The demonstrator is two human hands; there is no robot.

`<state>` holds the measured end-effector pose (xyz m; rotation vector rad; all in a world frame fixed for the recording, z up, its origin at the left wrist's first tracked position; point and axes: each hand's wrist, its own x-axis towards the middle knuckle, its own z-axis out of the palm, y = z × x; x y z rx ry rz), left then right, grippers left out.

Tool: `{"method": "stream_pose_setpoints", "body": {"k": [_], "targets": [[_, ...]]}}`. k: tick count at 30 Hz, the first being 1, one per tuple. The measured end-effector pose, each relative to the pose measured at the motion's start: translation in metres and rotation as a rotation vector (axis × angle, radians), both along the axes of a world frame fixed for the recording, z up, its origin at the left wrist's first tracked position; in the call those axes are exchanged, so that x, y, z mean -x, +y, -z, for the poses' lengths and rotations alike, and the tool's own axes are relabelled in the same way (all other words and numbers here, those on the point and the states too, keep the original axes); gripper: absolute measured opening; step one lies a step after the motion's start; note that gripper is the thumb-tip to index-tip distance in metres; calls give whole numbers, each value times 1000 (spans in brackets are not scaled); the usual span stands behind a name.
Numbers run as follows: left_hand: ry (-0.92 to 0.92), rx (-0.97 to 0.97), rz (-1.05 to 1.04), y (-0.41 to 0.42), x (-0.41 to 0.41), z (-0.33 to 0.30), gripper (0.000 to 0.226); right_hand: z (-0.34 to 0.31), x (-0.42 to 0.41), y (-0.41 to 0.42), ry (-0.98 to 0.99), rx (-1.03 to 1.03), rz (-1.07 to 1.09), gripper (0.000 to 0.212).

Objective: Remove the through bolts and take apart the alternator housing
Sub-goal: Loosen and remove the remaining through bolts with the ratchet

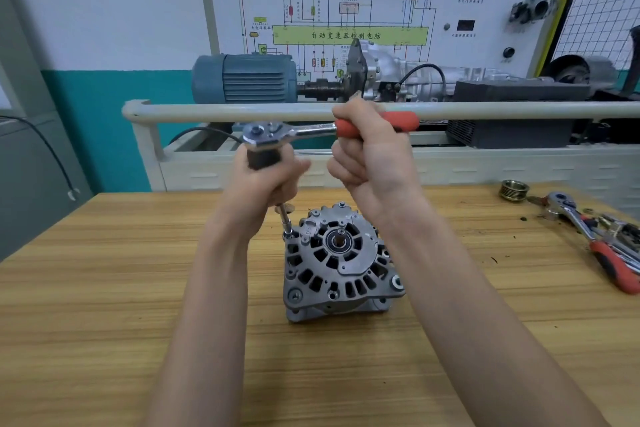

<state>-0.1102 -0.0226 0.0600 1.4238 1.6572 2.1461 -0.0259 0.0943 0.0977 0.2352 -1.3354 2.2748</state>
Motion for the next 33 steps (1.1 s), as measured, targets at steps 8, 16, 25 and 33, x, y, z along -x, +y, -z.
{"method": "stream_pose_setpoints", "body": {"k": [8,16,25,33], "targets": [[-112,-120,-403,19,-8,1,31,5,-1,-4,77,18,97,43],[187,301,128,-7,-2,4,28,-20,9,19,-162,-182,-238,58],[-191,-117,-496,29,-14,-1,26,18,-8,-12,173,72,213,40],[158,268,155,-8,2,2,22,-21,7,22,-188,-208,-218,59]]}}
